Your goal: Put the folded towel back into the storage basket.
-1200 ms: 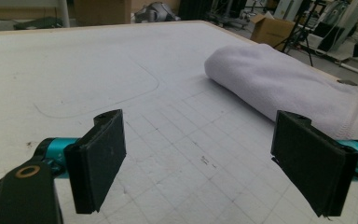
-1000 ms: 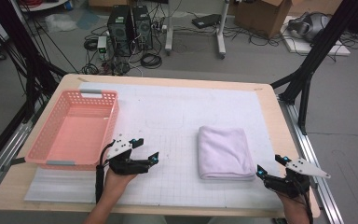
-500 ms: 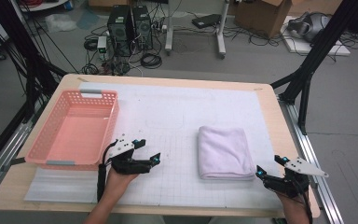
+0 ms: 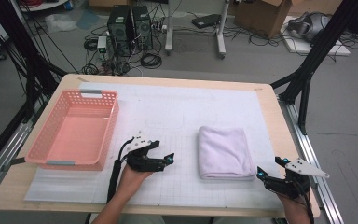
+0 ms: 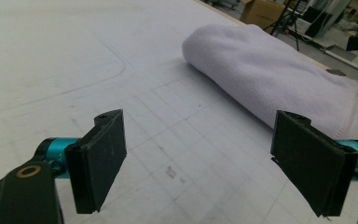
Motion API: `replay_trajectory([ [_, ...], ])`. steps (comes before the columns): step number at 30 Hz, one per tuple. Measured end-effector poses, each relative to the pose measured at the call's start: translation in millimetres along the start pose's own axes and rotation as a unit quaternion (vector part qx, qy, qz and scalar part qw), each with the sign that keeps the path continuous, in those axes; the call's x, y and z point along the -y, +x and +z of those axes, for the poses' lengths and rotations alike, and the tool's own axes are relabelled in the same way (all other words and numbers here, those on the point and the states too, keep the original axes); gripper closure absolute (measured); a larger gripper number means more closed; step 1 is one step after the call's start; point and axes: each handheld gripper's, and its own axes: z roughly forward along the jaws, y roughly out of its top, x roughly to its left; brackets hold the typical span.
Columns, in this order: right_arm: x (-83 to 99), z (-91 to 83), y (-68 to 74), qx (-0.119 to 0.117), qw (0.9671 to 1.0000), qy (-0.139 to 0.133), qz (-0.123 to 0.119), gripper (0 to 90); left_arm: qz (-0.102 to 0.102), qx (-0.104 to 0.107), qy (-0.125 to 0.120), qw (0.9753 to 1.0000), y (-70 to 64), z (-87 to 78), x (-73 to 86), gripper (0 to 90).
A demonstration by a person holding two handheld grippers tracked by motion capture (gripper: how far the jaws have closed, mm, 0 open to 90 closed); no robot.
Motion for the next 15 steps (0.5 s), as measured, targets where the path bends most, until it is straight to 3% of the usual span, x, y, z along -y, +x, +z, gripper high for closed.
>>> replay_trajectory([
  [3, 0.1, 0.7, 0.1, -0.002, 1.0, 0.002, 0.001, 17.8, -0.012, 0.014, 0.002, 0.9998, -4.7, 15.4, -8.2, 18.6],
  [11, 0.0, 2.4, 2.5, -0.007, 1.0, 0.007, 0.001, 17.8, -0.013, 0.034, 0.036, 0.9987, -20.0, 57.5, -23.1, 19.6],
  [15, 0.1, 2.0, 2.4, -0.007, 0.9999, 0.008, 0.002, 17.8, -0.035, 0.05, 0.049, 0.9969, -27.3, 74.9, -24.3, 21.7],
])
